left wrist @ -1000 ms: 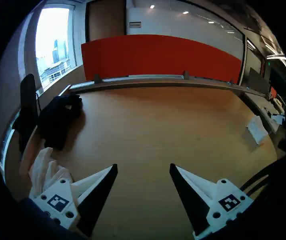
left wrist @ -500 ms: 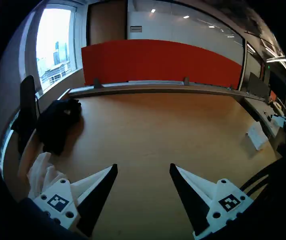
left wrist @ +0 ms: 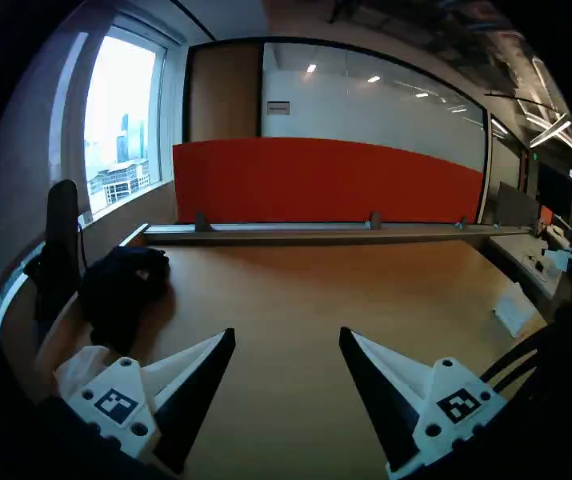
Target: Fold towel
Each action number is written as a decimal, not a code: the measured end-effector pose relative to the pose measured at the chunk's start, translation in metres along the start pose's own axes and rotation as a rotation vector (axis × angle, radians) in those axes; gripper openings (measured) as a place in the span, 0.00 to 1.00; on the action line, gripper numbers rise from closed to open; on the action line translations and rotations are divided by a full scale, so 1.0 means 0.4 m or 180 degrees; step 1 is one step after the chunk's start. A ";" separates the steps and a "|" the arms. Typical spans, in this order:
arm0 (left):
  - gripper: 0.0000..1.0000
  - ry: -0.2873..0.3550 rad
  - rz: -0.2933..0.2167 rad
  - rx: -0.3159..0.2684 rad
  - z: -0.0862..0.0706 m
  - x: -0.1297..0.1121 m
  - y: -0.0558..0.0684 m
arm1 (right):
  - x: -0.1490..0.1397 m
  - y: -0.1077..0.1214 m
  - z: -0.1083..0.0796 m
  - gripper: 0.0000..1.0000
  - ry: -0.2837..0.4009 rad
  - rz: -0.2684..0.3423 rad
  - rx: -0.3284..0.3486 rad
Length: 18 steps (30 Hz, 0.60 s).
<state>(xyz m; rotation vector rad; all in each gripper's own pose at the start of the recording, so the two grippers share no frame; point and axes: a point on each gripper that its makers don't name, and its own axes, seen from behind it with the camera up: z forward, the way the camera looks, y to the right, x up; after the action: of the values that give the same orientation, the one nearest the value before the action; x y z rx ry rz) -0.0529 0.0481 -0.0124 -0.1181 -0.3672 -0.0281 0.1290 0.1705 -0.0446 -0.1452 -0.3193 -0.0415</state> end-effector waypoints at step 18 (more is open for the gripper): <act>0.97 0.0481 0.0045 0.0129 0.000 0.121 -0.046 | 0.105 -0.172 -0.007 1.00 0.0324 -0.0045 0.0181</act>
<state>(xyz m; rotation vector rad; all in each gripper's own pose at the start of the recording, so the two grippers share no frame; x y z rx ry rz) -0.0086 0.0293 0.0069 -0.0779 -0.2158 -0.0155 0.1652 0.1015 -0.0247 -0.0840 -0.2198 -0.0534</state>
